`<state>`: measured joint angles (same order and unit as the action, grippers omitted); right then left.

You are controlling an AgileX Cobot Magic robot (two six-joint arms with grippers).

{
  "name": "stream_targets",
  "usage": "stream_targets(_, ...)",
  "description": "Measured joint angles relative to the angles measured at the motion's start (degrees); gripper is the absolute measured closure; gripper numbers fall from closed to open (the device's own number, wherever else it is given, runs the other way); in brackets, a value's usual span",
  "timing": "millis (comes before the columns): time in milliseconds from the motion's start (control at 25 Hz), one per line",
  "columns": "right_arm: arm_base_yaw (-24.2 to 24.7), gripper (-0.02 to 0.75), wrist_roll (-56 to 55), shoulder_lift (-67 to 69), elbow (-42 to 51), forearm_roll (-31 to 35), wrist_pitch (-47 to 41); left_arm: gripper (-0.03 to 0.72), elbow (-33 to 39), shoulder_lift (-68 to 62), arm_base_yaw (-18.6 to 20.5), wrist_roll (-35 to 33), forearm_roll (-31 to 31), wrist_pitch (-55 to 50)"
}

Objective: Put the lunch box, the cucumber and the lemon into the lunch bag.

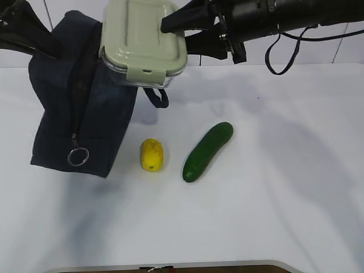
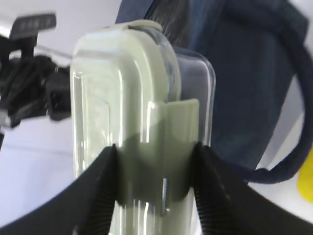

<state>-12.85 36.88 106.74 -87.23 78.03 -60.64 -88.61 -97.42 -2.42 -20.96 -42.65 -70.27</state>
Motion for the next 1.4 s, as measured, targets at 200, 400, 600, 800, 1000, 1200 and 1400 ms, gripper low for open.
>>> stream_targets(200, 0.0, 0.382, 0.08, 2.82, 0.0, 7.26, 2.41, 0.677, 0.0, 0.0, 0.0, -0.97, -1.62, 0.0)
stream_targets(400, -0.25, 0.382, 0.08, 4.99, 0.27, 13.97, 2.3, 0.677, -0.13, 0.0, 0.0, -1.51, -2.41, 0.0)
stream_targets(600, -1.19, 0.382, 2.31, 4.99, 0.27, 14.82, 4.09, 0.677, -0.13, 0.0, 0.0, -1.97, -3.48, 0.0)
stream_targets(800, -1.3, 0.382, 2.9, 4.99, 0.27, 8.72, 7.13, 0.677, -0.13, 0.0, 0.0, -3.98, -7.9, 0.0)
stream_targets(1000, -1.3, 0.382, 3.0, 5.03, 0.27, 3.19, 8.85, 0.678, -0.13, 0.0, 0.0, -4.84, -9.92, 0.0)
stream_targets(1200, -2.47, 0.382, 3.0, 5.42, 0.27, 1.25, 9.9, 0.678, -0.13, -0.17, -0.1, -7.03, -11.42, 0.1)
stream_targets(1400, -6.09, 0.382, 3.12, 6.53, 0.27, 2.28, 10.19, 0.678, -0.13, -0.8, -1.75, -8.76, -11.38, 0.1)
